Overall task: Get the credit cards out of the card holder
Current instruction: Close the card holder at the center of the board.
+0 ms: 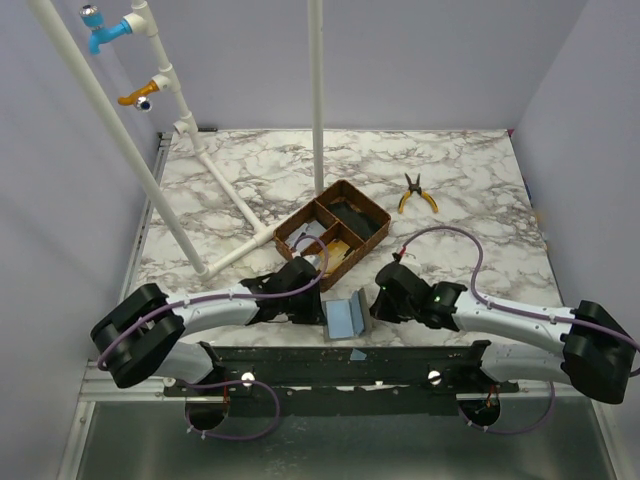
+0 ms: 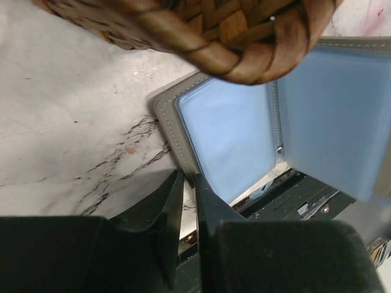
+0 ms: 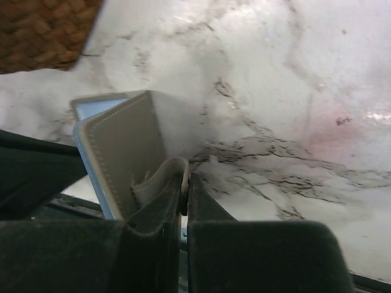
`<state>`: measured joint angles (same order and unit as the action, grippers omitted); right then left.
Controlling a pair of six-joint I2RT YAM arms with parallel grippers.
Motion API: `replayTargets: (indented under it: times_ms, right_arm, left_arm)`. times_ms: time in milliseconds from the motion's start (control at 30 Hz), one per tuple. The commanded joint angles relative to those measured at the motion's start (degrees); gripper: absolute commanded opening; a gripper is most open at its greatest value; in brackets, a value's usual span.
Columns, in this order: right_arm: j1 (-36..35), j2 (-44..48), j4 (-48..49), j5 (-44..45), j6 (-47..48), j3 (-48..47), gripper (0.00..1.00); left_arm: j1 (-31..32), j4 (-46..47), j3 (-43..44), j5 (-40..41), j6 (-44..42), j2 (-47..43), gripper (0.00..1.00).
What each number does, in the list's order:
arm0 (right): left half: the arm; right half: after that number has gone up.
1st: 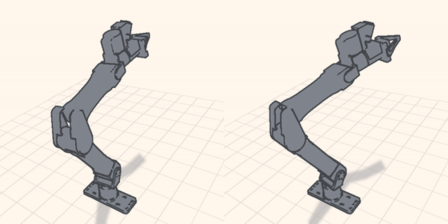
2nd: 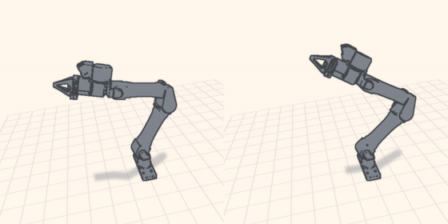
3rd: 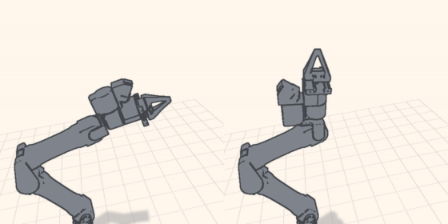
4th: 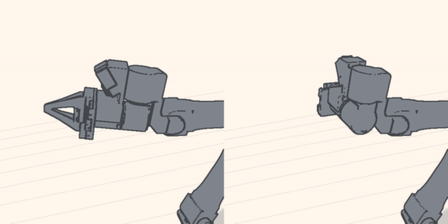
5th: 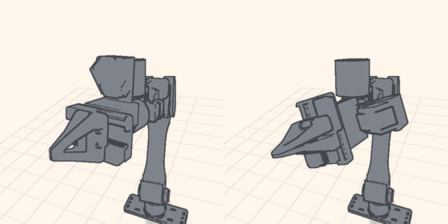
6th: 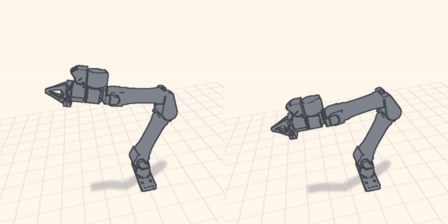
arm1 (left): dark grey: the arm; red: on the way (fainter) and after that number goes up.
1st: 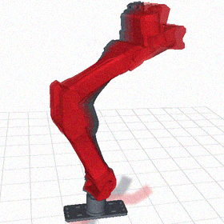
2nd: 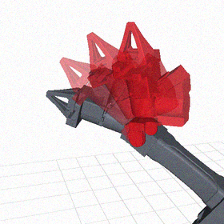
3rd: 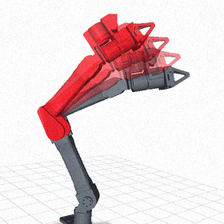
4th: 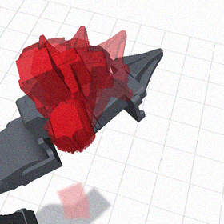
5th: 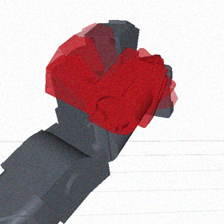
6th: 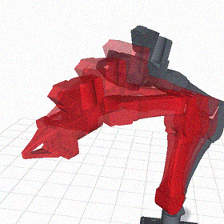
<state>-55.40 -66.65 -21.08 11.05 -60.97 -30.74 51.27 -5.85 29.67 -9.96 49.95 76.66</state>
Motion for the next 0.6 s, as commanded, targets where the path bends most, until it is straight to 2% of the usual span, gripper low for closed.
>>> replayTargets:
  times_ms: [0, 567]
  right_arm:
    - [-0.44, 1.17, 4.1, -1.77, 0.78, -3.01, 0.04]
    - [-3.78, 0.76, 2.27, -0.27, -1.25, -5.56, 0.02]
  left_arm:
    - [2.02, 0.94, 1.17, -1.68, 0.89, 2.64, 0.15]
    - [3.14, -0.66, 5.09, -0.55, 1.0, 4.63, 0.15]
